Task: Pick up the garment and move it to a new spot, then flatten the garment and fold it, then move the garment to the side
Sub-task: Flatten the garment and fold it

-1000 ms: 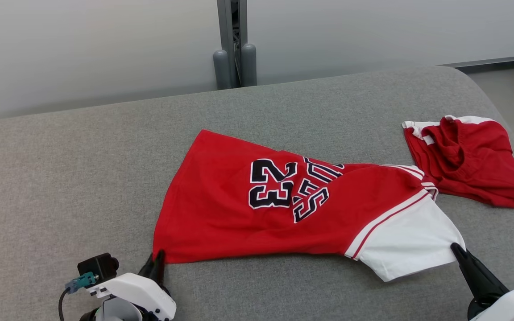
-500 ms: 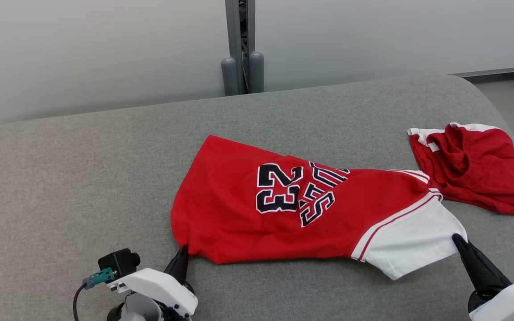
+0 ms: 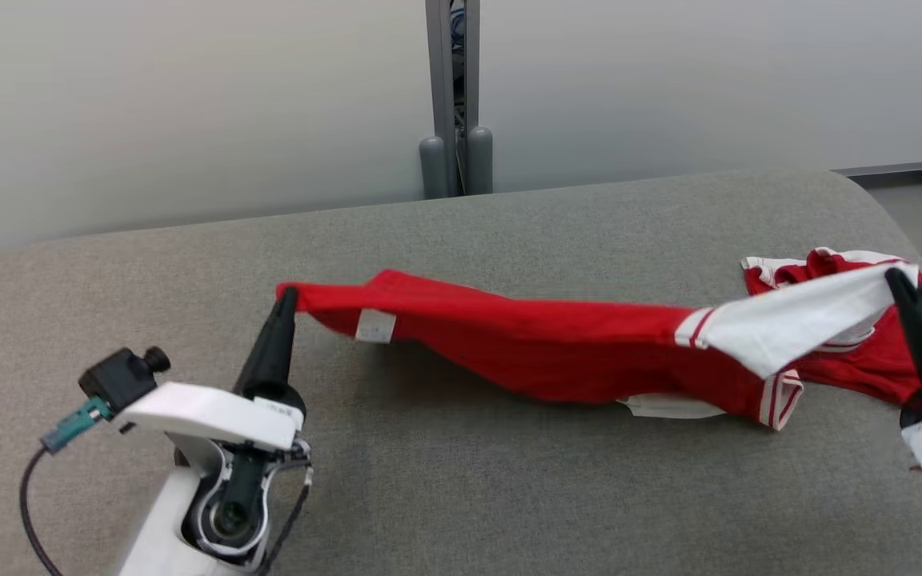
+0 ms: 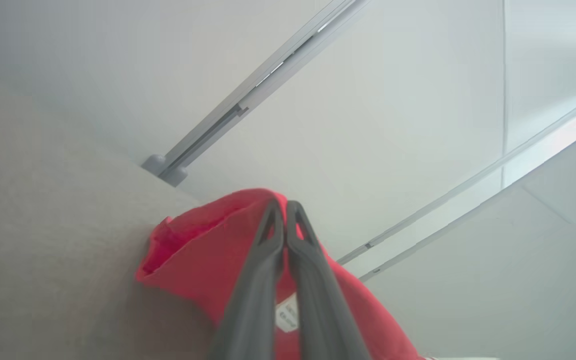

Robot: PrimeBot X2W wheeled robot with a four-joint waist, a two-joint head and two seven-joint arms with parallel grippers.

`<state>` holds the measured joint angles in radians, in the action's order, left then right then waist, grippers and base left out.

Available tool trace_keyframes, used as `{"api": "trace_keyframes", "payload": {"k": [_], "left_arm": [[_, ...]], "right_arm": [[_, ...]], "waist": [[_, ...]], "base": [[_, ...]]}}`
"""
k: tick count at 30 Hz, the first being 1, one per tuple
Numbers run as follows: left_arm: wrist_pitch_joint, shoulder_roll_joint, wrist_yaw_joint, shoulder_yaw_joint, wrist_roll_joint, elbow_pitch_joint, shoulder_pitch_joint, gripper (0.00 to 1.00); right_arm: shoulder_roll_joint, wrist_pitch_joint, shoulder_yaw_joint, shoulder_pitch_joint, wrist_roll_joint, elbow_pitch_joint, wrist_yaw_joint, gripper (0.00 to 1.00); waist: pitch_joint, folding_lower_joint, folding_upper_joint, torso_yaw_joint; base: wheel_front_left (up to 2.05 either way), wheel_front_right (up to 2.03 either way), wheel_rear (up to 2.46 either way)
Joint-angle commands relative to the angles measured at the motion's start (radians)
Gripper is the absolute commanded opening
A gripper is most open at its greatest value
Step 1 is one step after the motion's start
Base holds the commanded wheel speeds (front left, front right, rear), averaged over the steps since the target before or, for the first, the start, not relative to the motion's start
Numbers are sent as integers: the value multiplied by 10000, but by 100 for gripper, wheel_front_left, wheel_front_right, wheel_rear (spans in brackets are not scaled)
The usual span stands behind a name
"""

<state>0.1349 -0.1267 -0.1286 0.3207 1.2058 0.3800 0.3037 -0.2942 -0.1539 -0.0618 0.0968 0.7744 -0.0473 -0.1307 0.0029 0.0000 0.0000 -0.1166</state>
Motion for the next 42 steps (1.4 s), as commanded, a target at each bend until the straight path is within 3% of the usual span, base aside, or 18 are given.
{"api": "trace_keyframes", "payload": {"k": [1, 5, 11, 17, 21, 26, 32, 38, 42], "left_arm": [[-152, -155, 80, -178, 209, -419, 240, 0], [-836, -600, 600, -487, 509, -1638, 759, 0], [-2481, -1450, 2036, -680, 788, -2842, 2206, 0], [-3907, -2124, 3638, -759, 679, -2169, 4308, 0], [-4047, -2276, 4124, -682, 280, -1114, 5839, 0], [-3108, -2152, 3973, -736, -460, 208, 8072, 0], [-1786, -1823, 3019, -851, -904, 1286, 10059, 0], [-1600, -1840, 2179, -613, -987, 2266, 9861, 0], [-1447, -1836, 1887, -571, -945, 2670, 9388, 0]], "right_arm": [[-73, -76, -119, 394, 5, -9, -1, 0], [-193, -433, -225, 1521, -52, 133, -1, 0], [-329, -1224, -94, 3588, -146, 723, -1, 0], [157, -1715, 300, 6054, -259, 2138, -1, 0], [560, -1358, 576, 7887, -896, 3614, -1, 0], [922, 177, 560, 10523, -2102, 5407, 1, 0], [1359, 2292, 33, 12936, -2936, 7018, 3, 0], [1417, 3129, 657, 12809, -2514, 7711, 1, 0], [1312, 3189, 1369, 12114, -2043, 7725, 1, 0]], "waist": [[-81, 0, 0, 40], [-175, 0, 0, 99], [-130, 0, 0, 189], [361, 0, 0, 156], [1179, 0, 0, 127], [2433, 0, 0, 168], [3386, 0, 0, 263], [3836, 0, 0, 282], [3967, 0, 0, 228]], "base": [[0, 0, 0], [0, 0, 0], [0, 0, 0], [0, 0, 0], [0, 0, 0], [0, 0, 0], [0, 0, 0], [0, 0, 0], [0, 0, 0]]}}
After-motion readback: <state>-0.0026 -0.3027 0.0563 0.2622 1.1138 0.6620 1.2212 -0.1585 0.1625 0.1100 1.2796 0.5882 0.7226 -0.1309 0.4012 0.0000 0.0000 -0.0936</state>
